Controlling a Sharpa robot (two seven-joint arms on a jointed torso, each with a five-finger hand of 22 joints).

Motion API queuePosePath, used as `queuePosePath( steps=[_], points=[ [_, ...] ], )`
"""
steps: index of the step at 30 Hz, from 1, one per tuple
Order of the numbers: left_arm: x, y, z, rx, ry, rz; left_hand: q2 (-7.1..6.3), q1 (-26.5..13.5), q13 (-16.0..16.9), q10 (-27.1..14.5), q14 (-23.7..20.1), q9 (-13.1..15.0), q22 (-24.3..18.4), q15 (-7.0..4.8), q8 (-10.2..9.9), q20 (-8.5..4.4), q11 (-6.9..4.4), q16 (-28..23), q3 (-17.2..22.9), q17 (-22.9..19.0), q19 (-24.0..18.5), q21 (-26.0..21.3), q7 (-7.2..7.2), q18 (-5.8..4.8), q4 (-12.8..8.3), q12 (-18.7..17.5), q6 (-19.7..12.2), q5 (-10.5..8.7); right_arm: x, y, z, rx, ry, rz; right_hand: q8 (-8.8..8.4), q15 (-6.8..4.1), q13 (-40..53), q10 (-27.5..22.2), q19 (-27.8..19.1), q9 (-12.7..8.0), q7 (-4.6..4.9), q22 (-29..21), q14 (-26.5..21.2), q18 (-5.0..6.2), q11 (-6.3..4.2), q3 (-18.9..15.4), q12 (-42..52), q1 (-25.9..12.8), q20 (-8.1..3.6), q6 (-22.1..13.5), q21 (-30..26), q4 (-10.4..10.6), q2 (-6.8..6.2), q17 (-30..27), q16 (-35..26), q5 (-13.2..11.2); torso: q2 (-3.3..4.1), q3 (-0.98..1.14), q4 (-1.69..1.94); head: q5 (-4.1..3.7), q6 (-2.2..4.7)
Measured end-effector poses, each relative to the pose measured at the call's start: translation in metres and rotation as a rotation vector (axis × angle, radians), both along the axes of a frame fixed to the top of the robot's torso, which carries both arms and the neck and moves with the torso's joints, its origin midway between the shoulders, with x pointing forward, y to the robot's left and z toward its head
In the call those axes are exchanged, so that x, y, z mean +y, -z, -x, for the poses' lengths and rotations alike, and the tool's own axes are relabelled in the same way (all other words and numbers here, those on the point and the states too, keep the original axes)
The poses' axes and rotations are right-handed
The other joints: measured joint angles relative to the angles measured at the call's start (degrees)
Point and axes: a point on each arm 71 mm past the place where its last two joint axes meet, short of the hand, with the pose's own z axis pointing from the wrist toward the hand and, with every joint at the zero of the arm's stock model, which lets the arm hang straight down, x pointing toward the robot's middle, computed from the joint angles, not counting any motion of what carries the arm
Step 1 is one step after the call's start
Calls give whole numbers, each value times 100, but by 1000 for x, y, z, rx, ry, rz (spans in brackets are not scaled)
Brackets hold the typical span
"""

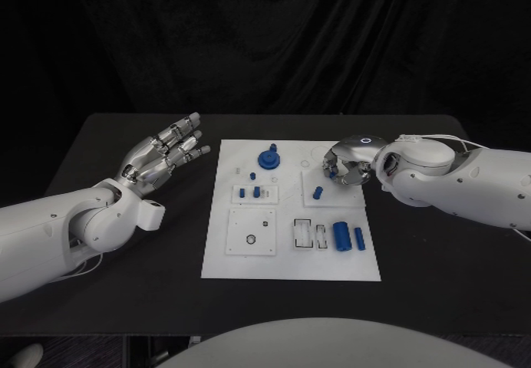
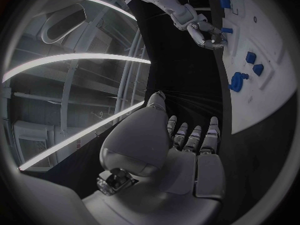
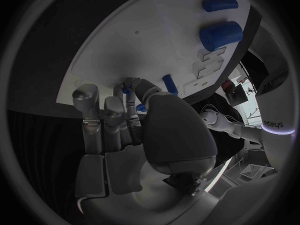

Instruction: Assemble the parts on the task board

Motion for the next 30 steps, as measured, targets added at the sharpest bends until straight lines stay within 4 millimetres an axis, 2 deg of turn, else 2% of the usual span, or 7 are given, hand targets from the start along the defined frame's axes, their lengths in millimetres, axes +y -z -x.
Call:
queuePosePath(
  steps=[6,7,8,15,19,25,30],
  points=[
    [0,1,0,1,0,0,0,0,0,0,11,6,13,10,0,20,0,0,0,0,20,0,20,-1,-32,0,20,44,-3,-2,2,-26,-5,-22,84,-21,30,73,32,111,-8,0,21,-1,-29,18,34,27,-32,-8,105,-31,26,22,19,-7,-1,1,4,9,0],
    [0,1,0,1,0,0,0,0,0,0,20,6,12,20,0,20,0,0,0,-1,20,0,20,0,-32,0,20,51,-3,-3,2,-30,-7,-26,117,-42,31,118,57,120,-8,0,42,-15,-26,18,44,34,-57,-8,183,-31,33,39,55,-50,-3,1,4,11,0],
    [0,1,0,1,0,0,16,16,0,0,20,5,13,20,0,20,0,0,0,-1,20,0,20,0,-32,0,20,51,-4,-3,3,-37,-9,-32,137,-51,35,124,72,126,-8,0,51,-95,-19,18,71,35,-72,-9,230,-31,33,53,57,-67,-4,1,5,15,0],
    [0,1,0,2,-1,0,24,24,0,0,20,5,20,20,0,20,0,23,0,4,20,0,41,0,-32,0,41,86,-3,-11,8,-74,-23,-67,162,-51,29,164,72,176,21,0,51,-94,-19,11,80,42,-72,3,250,-38,41,43,60,-134,-10,1,5,33,0],
    [0,1,1,2,0,1,24,24,0,0,20,5,27,20,0,41,-1,23,0,4,41,0,41,0,-32,0,41,86,0,-25,11,-101,-38,-84,187,-51,12,164,72,195,22,-1,51,-93,-19,37,60,42,-72,3,250,-12,40,12,60,-205,-12,-2,5,52,0],
    [0,1,1,2,1,1,24,24,0,10,20,4,27,20,0,21,9,23,17,4,61,16,41,0,-49,0,40,86,18,-50,24,-129,-98,-120,187,-51,-21,166,72,188,71,-1,51,-93,-19,44,1,42,-72,-47,250,-4,40,0,60,-246,-15,-5,4,98,0],
    [-1,1,1,2,2,1,25,70,0,19,20,4,8,20,0,21,18,23,17,3,61,22,62,0,-48,0,62,86,48,-59,42,-115,-183,-147,94,-29,-48,185,72,118,83,-1,73,-92,0,61,-57,42,-71,-140,250,12,40,6,60,-294,-18,-11,5,157,0]
  ],
)
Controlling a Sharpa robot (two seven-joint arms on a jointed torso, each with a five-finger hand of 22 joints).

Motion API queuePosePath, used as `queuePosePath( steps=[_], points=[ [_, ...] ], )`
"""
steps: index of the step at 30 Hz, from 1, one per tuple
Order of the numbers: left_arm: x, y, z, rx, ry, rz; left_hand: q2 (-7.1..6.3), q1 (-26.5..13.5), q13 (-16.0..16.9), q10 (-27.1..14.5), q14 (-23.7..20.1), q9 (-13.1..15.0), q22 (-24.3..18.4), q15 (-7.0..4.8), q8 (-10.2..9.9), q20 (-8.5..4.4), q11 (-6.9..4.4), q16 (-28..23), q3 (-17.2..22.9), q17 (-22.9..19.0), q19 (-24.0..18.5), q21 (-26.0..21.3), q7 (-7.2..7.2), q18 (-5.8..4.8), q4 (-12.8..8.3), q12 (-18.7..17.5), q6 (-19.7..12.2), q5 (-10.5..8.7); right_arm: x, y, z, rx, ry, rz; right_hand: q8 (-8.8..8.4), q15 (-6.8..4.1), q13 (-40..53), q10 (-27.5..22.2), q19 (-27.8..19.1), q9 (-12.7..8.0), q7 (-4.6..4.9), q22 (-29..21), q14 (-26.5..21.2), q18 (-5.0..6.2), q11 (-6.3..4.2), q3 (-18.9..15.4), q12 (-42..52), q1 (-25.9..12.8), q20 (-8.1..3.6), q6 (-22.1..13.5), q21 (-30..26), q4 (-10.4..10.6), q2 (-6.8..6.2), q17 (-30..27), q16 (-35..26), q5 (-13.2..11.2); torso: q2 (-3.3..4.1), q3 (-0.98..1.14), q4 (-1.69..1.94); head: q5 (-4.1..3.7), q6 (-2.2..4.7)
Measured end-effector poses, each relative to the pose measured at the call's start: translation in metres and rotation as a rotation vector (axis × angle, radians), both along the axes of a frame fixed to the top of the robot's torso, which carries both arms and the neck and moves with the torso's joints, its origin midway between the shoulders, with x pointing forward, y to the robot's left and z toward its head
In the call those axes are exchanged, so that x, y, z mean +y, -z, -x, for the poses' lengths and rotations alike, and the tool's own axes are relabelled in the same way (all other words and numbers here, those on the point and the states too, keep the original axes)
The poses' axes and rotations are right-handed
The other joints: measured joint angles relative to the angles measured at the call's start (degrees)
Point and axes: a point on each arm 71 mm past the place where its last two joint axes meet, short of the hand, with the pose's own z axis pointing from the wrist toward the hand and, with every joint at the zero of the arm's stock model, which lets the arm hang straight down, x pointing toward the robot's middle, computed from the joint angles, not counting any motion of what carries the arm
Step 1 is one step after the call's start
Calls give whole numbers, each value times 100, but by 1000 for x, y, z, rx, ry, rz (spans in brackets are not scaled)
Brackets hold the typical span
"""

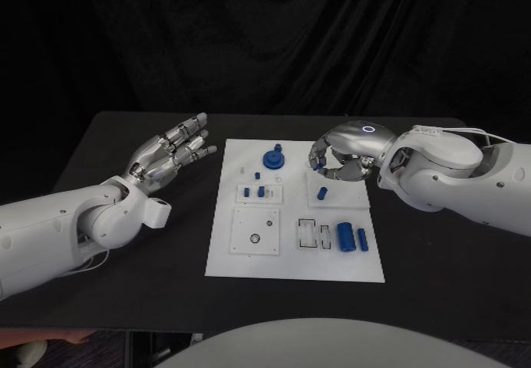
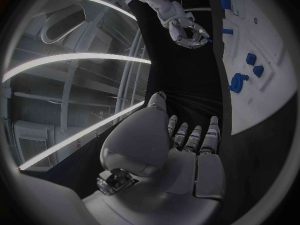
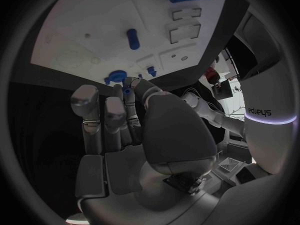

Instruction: Assemble the parts on the task board

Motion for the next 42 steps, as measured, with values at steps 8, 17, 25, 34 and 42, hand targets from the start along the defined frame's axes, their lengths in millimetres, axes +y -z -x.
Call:
queuePosePath(
  steps=[8,17,25,34,42],
  points=[
    [-1,5,2,11,2,1,0,0,0,0,0,-1,-30,0,0,0,0,0,15,0,0,0,42,0,-15,0,0,18,48,7,17,68,-121,30,-209,51,-107,-77,-10,-176,71,0,-13,0,77,48,-201,0,53,-71,-29,48,0,8,0,-84,4,-9,0,208,0],
    [-2,16,7,35,3,1,22,22,0,0,0,6,-85,0,0,0,0,0,15,-1,0,0,72,0,-46,0,30,31,92,31,24,120,-214,82,-307,87,-186,-57,-31,-281,70,4,-17,1,97,80,-290,0,73,-71,-32,61,0,22,0,-85,7,-15,4,453,0],
    [-2,21,8,45,6,2,-1,44,0,20,-96,5,-337,-96,0,-113,20,-8,8,-21,-135,-67,72,0,-118,0,30,31,113,46,28,117,-262,105,-369,124,-229,-35,10,-345,71,4,20,1,118,87,-357,-1,115,-71,50,54,-1,128,94,-65,-1,1,32,558,0],
    [-4,22,8,49,17,7,-1,44,0,20,-114,4,-391,-114,0,-124,19,-23,8,-25,-166,-91,92,0,-150,0,10,31,118,57,27,99,-274,134,-412,123,-256,-16,10,-406,71,3,19,1,138,86,-406,-1,114,-28,84,54,-1,158,135,-65,26,10,52,610,0],
    [-4,22,9,50,21,9,-1,44,0,20,-114,4,-406,-114,0,-124,19,-23,7,-25,-165,-91,92,0,-150,0,10,31,116,60,28,81,-277,150,-441,123,-275,-15,10,-428,90,3,19,2,138,86,-427,-2,114,-9,84,54,-1,149,135,-65,38,11,52,666,0]
  ],
)
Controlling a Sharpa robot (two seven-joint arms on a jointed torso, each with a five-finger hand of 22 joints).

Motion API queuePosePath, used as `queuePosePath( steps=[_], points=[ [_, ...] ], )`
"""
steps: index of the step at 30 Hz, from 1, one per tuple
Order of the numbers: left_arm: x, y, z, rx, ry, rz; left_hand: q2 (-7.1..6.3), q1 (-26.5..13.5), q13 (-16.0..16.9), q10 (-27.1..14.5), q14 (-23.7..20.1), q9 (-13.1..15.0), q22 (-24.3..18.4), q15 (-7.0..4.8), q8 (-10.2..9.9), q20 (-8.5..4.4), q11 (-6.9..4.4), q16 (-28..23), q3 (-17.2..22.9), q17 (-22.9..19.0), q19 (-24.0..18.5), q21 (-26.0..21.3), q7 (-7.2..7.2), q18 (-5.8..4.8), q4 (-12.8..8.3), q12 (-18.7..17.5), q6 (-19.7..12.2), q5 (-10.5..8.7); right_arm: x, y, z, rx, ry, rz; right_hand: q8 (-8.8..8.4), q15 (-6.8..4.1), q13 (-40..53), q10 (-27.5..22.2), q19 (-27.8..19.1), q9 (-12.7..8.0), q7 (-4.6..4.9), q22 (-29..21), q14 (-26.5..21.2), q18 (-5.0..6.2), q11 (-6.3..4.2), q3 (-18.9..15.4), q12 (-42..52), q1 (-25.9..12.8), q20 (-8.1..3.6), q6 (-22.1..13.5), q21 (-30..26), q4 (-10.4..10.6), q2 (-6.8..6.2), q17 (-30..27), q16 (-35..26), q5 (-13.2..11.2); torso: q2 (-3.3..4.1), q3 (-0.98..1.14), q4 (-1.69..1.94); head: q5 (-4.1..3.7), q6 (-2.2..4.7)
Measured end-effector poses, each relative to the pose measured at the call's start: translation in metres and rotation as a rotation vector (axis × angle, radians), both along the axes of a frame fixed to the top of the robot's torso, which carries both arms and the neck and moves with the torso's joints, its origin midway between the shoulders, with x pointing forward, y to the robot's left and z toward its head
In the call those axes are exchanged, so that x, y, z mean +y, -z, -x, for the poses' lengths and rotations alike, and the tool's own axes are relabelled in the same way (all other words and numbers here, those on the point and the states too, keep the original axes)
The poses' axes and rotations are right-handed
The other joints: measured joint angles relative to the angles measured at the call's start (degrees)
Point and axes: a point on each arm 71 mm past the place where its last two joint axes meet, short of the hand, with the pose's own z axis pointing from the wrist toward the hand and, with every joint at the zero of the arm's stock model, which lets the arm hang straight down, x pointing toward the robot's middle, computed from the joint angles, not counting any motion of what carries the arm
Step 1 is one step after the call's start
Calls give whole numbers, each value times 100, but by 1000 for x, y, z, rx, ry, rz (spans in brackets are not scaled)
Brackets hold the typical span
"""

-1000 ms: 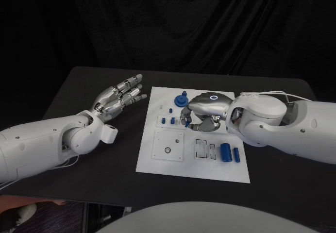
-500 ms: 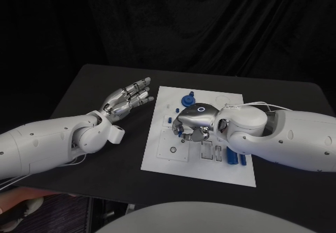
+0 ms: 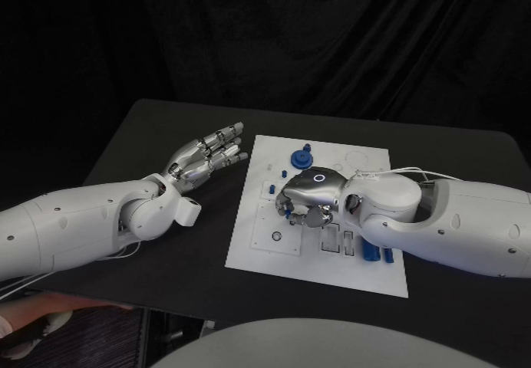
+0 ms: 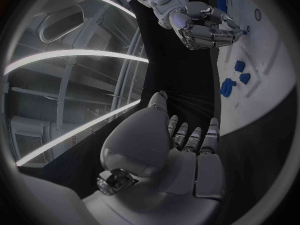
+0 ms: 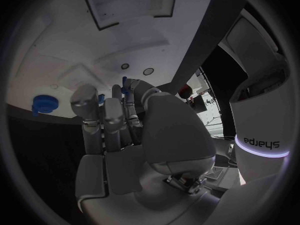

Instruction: Assemble the parts on the task board

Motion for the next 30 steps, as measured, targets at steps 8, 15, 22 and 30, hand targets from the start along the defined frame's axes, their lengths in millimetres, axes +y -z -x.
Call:
queuePosePath(
  steps=[8,15,22,30],
  points=[
    [0,0,0,0,1,0,0,0,0,0,0,0,-12,0,0,0,0,0,1,0,0,0,10,0,-1,0,-10,0,-5,1,3,-11,-1,1,-29,0,-9,0,0,-12,0,0,0,0,0,0,0,0,0,0,0,0,0,-9,0,0,-4,-1,-5,15,0],
    [0,1,0,2,0,0,0,0,0,-22,0,-1,-28,0,0,0,21,0,16,0,0,0,21,0,-15,0,-21,0,-11,5,7,-12,5,-7,-33,0,-9,0,0,-20,-20,-1,0,0,0,-1,-24,0,0,21,0,0,0,-8,0,-1,-12,-4,-8,44,0],
    [-1,2,0,4,3,1,22,22,0,-22,0,-1,-27,0,0,0,21,0,16,0,1,0,21,0,-15,0,-21,0,-13,9,9,-11,8,-16,-33,0,-22,24,0,-40,-5,-1,0,0,16,-1,-24,-1,0,36,0,0,-1,-5,0,-37,-16,-7,-7,63,0],
    [0,3,0,5,2,0,22,21,0,-22,0,-2,-33,0,0,1,21,0,32,0,1,0,21,0,-31,0,-21,0,-14,11,8,-15,13,-20,-55,0,-23,44,0,-52,-19,-1,0,0,-3,15,-24,-2,0,62,-1,-16,-46,1,-1,-48,-16,-5,-18,83,0]
  ],
)
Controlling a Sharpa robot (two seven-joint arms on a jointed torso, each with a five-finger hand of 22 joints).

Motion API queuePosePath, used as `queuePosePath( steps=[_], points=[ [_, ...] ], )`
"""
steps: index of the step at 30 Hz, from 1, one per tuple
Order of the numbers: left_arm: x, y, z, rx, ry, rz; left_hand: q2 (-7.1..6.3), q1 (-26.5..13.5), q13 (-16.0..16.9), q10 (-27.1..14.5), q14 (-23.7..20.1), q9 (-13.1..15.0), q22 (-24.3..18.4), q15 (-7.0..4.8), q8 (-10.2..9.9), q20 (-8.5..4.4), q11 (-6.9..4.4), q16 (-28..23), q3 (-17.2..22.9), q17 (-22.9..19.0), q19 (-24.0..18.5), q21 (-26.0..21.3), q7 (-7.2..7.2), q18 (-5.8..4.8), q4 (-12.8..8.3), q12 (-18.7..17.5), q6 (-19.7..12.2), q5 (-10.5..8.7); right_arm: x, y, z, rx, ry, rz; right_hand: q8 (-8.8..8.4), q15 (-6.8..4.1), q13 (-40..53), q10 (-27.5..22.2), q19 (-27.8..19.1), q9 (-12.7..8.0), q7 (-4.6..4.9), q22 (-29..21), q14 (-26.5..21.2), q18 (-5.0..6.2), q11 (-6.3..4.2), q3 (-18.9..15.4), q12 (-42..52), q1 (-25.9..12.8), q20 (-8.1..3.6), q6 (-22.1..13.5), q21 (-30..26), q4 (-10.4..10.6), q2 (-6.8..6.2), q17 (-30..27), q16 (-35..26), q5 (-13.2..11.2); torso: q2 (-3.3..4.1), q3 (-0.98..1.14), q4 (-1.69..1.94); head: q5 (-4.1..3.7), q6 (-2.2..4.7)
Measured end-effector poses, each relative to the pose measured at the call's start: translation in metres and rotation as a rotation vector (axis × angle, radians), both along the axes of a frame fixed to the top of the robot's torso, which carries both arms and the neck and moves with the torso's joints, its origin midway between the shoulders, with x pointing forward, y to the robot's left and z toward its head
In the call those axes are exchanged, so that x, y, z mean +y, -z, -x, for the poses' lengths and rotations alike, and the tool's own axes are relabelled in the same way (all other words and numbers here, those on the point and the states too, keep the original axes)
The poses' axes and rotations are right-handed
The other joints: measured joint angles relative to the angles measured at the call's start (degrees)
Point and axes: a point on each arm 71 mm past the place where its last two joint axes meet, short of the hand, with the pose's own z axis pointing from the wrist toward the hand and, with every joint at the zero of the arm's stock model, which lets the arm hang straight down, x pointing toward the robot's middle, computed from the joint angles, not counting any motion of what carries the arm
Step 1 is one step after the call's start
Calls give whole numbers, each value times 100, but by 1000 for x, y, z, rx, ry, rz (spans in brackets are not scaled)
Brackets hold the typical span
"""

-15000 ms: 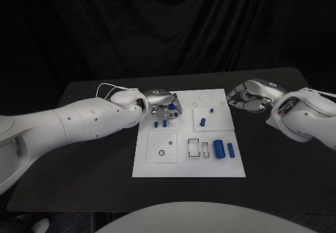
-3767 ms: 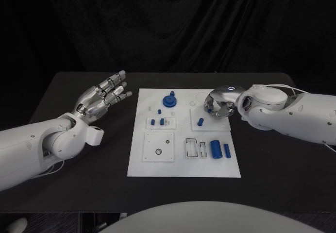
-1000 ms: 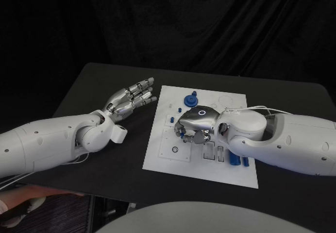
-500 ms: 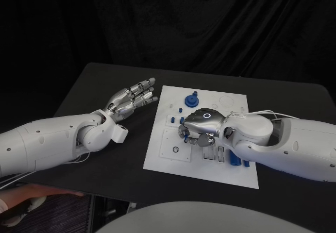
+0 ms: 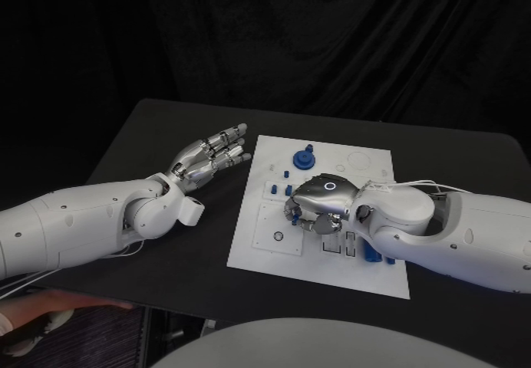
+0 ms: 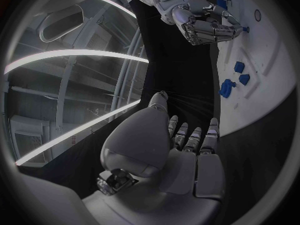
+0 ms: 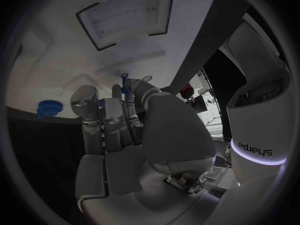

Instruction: Assemble the parts on the task board

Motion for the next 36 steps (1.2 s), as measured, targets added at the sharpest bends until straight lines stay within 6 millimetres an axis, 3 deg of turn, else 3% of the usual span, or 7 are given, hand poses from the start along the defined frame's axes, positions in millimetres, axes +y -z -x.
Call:
queuePosePath(
  steps=[10,36],
  points=[
    [-2,0,0,1,5,2,0,0,0,0,0,0,1,0,0,0,0,0,0,0,0,0,0,0,0,0,0,23,0,3,-5,-6,10,-2,-27,0,1,20,0,-14,0,0,0,1,-20,0,0,0,0,0,0,0,0,0,0,-42,2,11,6,-20,0],
    [-2,3,0,7,9,4,11,11,0,0,0,-1,22,0,0,0,-1,0,16,0,0,0,11,0,-16,0,-11,23,-2,6,-2,3,12,-2,-66,0,9,62,0,-53,1,-1,0,0,-20,0,2,0,0,83,0,0,0,-28,0,-130,1,3,15,-26,0]
  ],
)
